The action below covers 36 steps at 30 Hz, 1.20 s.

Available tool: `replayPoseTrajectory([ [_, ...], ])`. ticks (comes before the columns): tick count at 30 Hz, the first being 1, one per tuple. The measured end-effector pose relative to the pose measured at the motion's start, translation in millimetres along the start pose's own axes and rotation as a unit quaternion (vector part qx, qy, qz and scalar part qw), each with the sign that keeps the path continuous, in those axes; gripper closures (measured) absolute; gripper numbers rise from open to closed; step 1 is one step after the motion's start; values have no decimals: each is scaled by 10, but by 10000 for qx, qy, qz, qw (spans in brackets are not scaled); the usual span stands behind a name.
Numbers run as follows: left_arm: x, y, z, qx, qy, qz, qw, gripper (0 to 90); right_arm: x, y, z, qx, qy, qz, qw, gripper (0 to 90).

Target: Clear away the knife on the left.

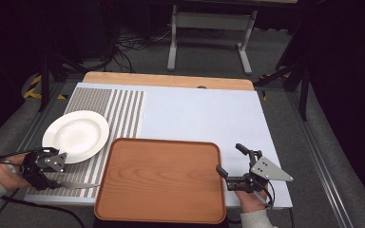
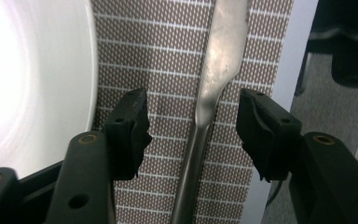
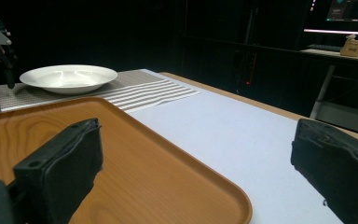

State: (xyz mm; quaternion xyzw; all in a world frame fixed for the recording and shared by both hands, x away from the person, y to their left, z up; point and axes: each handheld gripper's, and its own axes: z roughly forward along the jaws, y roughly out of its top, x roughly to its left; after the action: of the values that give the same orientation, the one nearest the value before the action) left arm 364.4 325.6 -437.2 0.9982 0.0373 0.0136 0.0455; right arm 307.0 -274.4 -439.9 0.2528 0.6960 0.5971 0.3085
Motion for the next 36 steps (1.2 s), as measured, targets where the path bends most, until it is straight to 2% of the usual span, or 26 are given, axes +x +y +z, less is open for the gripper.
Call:
replayPoseTrajectory([
  [7,9,-7,25,181,-49,128,9997,535,10,-10,-76,-6,-97,41,9999,27],
  [9,15,-3,46,378,-59,188,9991,550,9,-15,-94,16,-122,39,9999,28],
  [10,15,-3,46,378,-59,188,9991,570,9,-18,-97,18,-126,36,9999,28],
  [11,16,1,58,481,-81,277,9984,570,9,-18,-97,18,-126,36,9999,28],
  [12,5,2,64,503,-63,262,9984,620,7,-26,-109,24,-134,52,9999,28],
  [14,2,9,69,580,-86,338,9977,636,7,-27,-111,26,-137,57,9999,28],
  [16,-13,11,73,653,-62,373,9971,698,9,-25,-117,18,-146,63,9999,28],
  [17,-29,15,82,765,-31,445,9961,723,8,-23,-119,13,-147,59,9999,28],
  [18,-34,14,91,724,-25,514,9961,764,9,-21,-118,3,-140,65,9999,28],
  [19,-46,23,88,785,12,536,9955,774,9,-21,-117,0,-139,66,9999,29],
  [20,-53,21,97,741,50,564,9956,776,10,-22,-115,4,-134,62,9999,29],
  [23,-68,46,103,832,75,656,9943,782,13,-24,-108,19,-123,63,9999,29],
  [24,-78,54,101,879,113,656,9939,785,12,-24,-106,11,-118,51,9999,29],
  [25,-90,49,113,835,99,587,9947,787,14,-23,-106,11,-120,46,9999,29],
  [26,-82,61,99,915,144,691,9933,789,16,-22,-107,6,-107,48,9999,29],
  [27,-87,50,108,847,128,659,9941,791,17,-21,-111,5,-108,44,9999,29],
  [29,-79,49,102,855,140,716,9937,793,13,-20,-118,-2,-123,50,9999,29],
  [31,-91,47,101,866,145,678,9938,795,8,-24,-121,-17,-113,72,9999,29],
  [32,-84,49,103,846,159,761,9934,796,5,-25,-122,-10,-123,80,9999,29],
  [35,-84,50,99,862,164,765,9932,798,3,-27,-116,-13,-106,86,9999,29],
  [36,-93,42,102,827,146,703,9940,798,3,-28,-115,-10,-115,100,9999,29],
])
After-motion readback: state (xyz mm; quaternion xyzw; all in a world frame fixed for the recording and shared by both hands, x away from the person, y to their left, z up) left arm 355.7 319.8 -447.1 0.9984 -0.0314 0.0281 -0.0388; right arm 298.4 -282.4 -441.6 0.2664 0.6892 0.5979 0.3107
